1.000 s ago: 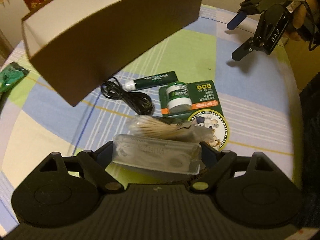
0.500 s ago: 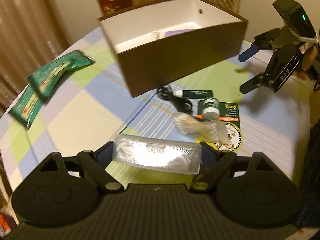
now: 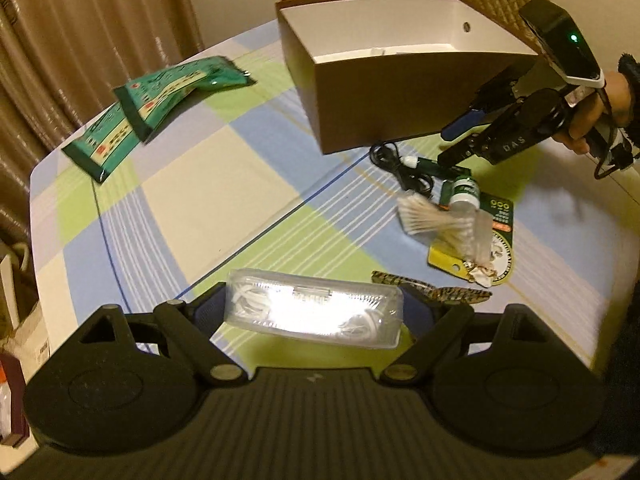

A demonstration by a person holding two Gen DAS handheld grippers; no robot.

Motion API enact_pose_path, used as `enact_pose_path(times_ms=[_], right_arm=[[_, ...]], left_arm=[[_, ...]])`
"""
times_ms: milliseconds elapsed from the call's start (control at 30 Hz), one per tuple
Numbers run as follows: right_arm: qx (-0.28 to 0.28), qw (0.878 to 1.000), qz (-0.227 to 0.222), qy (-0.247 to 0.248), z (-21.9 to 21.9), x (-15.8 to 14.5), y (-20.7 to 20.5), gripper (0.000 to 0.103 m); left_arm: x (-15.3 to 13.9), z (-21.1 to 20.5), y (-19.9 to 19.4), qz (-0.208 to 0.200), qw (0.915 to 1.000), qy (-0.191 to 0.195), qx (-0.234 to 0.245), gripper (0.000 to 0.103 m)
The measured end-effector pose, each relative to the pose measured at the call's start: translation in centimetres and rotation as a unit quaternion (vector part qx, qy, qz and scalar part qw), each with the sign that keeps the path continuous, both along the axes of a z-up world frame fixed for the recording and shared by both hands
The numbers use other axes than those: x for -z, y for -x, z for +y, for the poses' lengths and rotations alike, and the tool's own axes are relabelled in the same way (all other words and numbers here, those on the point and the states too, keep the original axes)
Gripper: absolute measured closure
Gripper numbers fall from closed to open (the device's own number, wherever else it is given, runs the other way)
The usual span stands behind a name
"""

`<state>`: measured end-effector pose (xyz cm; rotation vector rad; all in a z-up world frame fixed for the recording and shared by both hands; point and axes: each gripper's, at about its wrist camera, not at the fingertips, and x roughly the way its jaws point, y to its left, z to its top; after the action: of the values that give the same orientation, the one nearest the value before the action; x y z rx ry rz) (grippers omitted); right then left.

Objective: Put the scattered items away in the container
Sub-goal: 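Grasp the clear plastic case with the left gripper while the right gripper grasps the green lip balm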

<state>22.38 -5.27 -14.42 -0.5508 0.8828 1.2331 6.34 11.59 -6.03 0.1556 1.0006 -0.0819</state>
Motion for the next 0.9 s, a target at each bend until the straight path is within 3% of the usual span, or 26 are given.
enact_pose_path(times_ms=[400, 567, 900], right_arm=[[-0.023, 0.999, -0.025, 0.032, 2.0, 1.6, 0.3, 0.080], [-0.030, 0.998, -0.036, 0.036, 2.2, 1.7, 0.5, 0.090], [-0.032, 0.997, -0.049, 0.041, 1.8, 1.6, 0.8, 0.090]], left_arm=[[0.4, 0.5, 0.0, 0.004, 0.9998, 0.000, -0.021, 0.017], [0.5, 0.8, -0.1, 0.004, 0.9995, 0.002, -0.030, 0.017], [0.7, 0.6, -0.3, 0.006, 0.9995, -0.002, -0.031, 0.017]])
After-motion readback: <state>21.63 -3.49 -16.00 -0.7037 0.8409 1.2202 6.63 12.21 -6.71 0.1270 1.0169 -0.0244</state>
